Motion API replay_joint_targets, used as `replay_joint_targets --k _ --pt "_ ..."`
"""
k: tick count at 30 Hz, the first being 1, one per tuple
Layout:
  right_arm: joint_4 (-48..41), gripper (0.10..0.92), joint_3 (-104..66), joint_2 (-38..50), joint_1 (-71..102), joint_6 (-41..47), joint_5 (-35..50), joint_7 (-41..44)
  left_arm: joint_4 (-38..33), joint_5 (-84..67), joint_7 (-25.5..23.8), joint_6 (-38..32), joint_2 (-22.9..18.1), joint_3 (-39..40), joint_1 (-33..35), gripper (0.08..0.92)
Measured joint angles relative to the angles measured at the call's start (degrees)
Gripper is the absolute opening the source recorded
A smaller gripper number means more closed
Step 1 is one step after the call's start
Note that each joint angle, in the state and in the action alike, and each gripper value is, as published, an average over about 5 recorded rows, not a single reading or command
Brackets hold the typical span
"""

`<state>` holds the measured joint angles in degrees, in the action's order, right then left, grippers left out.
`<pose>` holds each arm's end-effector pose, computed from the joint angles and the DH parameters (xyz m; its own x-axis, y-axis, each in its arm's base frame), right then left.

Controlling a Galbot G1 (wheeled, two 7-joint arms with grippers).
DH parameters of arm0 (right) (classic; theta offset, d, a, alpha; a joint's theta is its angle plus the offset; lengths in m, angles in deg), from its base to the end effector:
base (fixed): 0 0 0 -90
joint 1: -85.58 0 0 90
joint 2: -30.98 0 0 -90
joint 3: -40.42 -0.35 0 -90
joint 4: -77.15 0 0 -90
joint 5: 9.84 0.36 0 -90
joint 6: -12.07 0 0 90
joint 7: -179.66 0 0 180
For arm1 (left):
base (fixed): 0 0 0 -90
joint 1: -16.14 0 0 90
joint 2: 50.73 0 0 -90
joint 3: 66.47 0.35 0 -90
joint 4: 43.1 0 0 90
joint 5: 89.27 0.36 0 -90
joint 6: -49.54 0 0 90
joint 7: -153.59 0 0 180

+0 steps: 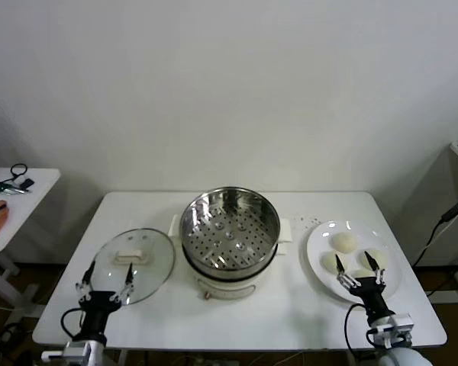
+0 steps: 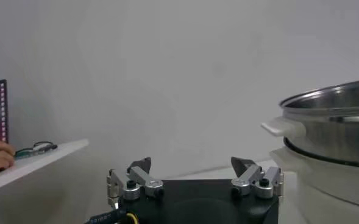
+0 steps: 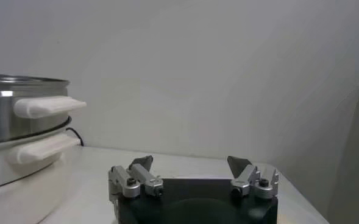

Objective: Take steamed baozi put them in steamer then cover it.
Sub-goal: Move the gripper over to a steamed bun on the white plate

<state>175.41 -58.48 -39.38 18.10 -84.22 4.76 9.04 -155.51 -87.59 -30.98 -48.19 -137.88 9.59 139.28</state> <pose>0.2246 -0.1522 -0.3772 -0.9904 -0.0789 0.1134 -0.0912 0.9899 -0.1081 0.1565 0.0907 -0.3512 -0.9937 -0.1018 0.0469 -0.0907 0.9761 0.1974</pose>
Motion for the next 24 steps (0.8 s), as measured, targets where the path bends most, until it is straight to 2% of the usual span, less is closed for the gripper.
replay_joint_targets --k 5,10,19,24 --pt "-0.18 0.823 0.18 3.99 -1.71 3.51 -2.32 2.69 -0.2 -0.36 0.29 0.8 -0.06 0.02 -0.42 0.823" --pt "-1.99 0.823 1.39 12.16 -5.0 7.85 -4.42 8.5 -0.33 -0.55 0.56 1.55 0.08 0.57 -0.42 0.823" --pt "-7.76 0.823 7.52 29.1 -13.92 13.28 -9.66 24.66 -0.22 -1.03 0.78 2.25 0.65 1.09 -0.26 0.823" --pt "-11.73 0.823 15.48 35.74 -23.31 13.81 -13.83 33.6 0.17 -1.25 1.07 2.5 1.0 1.27 -0.38 0.823"
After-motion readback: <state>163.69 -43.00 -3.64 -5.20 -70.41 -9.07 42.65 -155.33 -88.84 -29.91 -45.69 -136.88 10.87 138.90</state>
